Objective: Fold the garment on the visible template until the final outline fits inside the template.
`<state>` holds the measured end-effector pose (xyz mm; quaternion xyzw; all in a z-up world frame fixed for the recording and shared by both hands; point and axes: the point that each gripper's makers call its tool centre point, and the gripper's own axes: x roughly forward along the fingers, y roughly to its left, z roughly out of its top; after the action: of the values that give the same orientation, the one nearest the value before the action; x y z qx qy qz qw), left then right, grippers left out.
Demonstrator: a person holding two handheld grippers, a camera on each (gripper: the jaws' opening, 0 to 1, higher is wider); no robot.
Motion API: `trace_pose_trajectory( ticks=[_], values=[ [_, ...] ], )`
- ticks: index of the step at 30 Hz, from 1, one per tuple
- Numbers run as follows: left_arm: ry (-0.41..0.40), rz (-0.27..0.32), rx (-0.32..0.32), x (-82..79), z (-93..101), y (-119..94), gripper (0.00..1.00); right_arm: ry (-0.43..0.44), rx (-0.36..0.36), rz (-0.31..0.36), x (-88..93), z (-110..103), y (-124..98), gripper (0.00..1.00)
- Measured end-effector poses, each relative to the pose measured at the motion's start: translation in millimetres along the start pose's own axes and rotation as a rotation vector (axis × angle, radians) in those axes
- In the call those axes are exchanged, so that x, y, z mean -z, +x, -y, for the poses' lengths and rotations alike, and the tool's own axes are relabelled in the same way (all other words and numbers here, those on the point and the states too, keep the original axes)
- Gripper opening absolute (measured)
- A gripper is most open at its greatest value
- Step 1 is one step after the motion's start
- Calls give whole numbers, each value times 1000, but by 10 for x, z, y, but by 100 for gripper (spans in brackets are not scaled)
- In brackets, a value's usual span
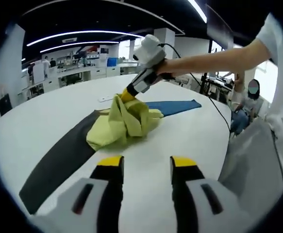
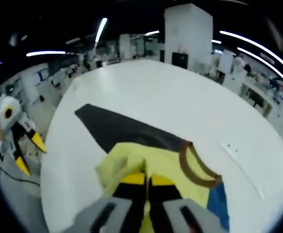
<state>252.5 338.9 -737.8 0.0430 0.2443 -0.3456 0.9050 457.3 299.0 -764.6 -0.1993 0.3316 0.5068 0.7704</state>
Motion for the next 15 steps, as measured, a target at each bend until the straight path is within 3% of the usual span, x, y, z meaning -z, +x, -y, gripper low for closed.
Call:
trace_pose_trajectory(
  ticks=[8, 15],
  values=[
    [-20, 8, -10, -14, -18, 19, 34, 80, 43, -39, 119, 322, 330, 0],
    [-38, 6, -14, 22, -31, 52, 32, 86, 55, -57, 226, 267, 350, 0]
  ],
)
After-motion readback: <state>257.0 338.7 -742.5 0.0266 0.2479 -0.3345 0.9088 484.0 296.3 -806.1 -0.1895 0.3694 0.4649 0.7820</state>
